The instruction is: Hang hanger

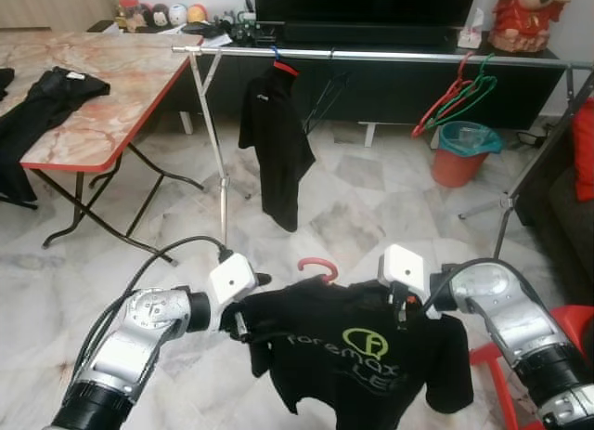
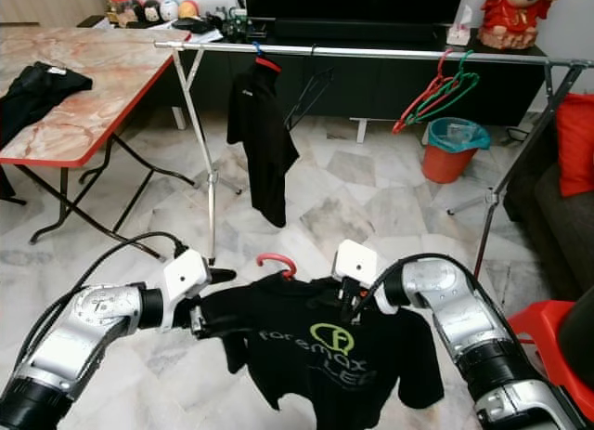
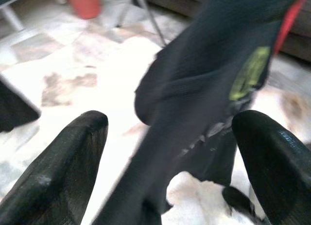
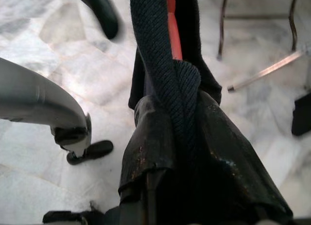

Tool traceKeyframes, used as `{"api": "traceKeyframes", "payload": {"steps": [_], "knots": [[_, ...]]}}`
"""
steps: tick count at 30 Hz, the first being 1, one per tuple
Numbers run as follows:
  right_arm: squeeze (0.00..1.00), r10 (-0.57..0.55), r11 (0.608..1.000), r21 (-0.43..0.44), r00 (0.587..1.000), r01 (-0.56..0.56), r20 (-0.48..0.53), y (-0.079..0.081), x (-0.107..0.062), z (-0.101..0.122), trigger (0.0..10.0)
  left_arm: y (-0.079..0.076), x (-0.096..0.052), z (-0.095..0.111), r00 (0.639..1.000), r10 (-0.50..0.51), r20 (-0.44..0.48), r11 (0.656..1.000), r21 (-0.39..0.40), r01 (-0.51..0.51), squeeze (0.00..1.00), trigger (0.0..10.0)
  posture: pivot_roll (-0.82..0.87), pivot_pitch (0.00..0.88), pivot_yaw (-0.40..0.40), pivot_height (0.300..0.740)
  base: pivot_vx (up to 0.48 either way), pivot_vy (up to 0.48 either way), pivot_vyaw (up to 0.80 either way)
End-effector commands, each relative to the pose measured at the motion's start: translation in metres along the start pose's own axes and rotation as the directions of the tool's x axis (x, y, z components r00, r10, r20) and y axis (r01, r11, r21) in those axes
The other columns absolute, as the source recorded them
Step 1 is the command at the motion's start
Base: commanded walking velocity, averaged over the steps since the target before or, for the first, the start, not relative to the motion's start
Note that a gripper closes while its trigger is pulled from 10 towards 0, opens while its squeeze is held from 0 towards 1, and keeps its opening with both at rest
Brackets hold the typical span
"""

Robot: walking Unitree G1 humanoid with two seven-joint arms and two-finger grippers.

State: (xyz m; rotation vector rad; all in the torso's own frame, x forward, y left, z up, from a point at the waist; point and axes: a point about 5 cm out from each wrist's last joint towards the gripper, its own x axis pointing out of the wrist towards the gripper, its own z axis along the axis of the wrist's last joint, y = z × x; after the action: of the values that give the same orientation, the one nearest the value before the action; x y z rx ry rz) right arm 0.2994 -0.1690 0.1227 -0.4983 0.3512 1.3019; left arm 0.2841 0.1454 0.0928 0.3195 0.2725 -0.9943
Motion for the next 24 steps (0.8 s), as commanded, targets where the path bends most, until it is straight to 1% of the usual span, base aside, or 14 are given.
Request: {"api": "traceKeyframes", "payload": {"steps": [1,3,9,10,13,15,17,19,24], "knots": [[0.0,-0.007,0.998,-0.061,1.0,0.008,0.021,-0.005,-0.006,0.014,10.0,0.007,-0.004,-0.009,0.998,0.059,-0.032,0.998,-0.009,-0.059,0.0,10.0,-0.02,0.0,0.01,0.74,0.0,0.0,0.0],[0.0,-0.008,0.997,-0.075,1.0,0.008,-0.002,-0.006,-0.01,0.014,10.0,0.007,-0.007,-0.015,0.997,0.059,-0.042,0.997,-0.044,-0.061,0.0,10.0,-0.03,0.0,0.016,0.74,0.0,0.0,0.0],[0.0,-0.001,0.997,-0.08,1.0,-0.001,-0.013,-0.005,-0.013,0.015,10.0,0.008,-0.014,-0.024,0.995,0.061,-0.08,0.997,-0.038,-0.064,0.0,10.0,-0.03,0.0,0.016,0.74,0.0,0.0,0.0],[0.0,-0.004,0.996,-0.085,0.999,0.001,-0.034,-0.004,-0.015,0.013,10.0,0.011,-0.021,-0.033,0.991,0.069,-0.113,0.997,-0.037,-0.074,0.0,10.0,-0.03,0.0,0.023,0.74,0.0,0.0,0.0],[0.0,-0.007,0.997,-0.075,1.0,0.005,-0.027,-0.003,-0.017,0.013,10.0,0.013,-0.03,-0.046,0.984,0.067,-0.164,0.996,-0.041,-0.075,0.0,10.0,-0.02,0.0,0.029,0.74,0.0,0.0,0.0],[0.0,-0.006,0.998,-0.07,1.0,0.004,-0.027,-0.002,-0.016,0.014,10.0,0.011,-0.032,-0.05,0.982,0.056,-0.183,0.996,-0.053,-0.066,0.0,10.0,-0.02,0.0,0.034,0.74,0.0,0.0,0.0],[0.0,-0.006,0.998,-0.07,1.0,0.004,-0.022,-0.003,-0.016,0.015,10.0,0.011,-0.033,-0.058,0.98,0.058,-0.19,0.992,-0.095,-0.077,0.0,10.0,-0.02,0.0,0.04,0.74,0.0,0.0,0.0],[0.0,-0.006,0.997,-0.071,1.0,0.005,-0.017,-0.003,-0.017,0.016,10.0,0.011,-0.033,-0.059,0.98,0.063,-0.189,0.991,-0.108,-0.084,0.0,10.0,-0.02,0.0,0.041,0.74,0.0,0.0,0.0],[0.0,0.002,0.997,-0.08,1.0,-0.003,-0.01,-0.003,-0.019,0.02,10.0,0.011,-0.029,-0.064,0.98,0.089,-0.175,0.984,-0.14,-0.115,0.0,10.0,-0.03,0.0,0.043,0.74,0.0,0.0,0.0]]}}
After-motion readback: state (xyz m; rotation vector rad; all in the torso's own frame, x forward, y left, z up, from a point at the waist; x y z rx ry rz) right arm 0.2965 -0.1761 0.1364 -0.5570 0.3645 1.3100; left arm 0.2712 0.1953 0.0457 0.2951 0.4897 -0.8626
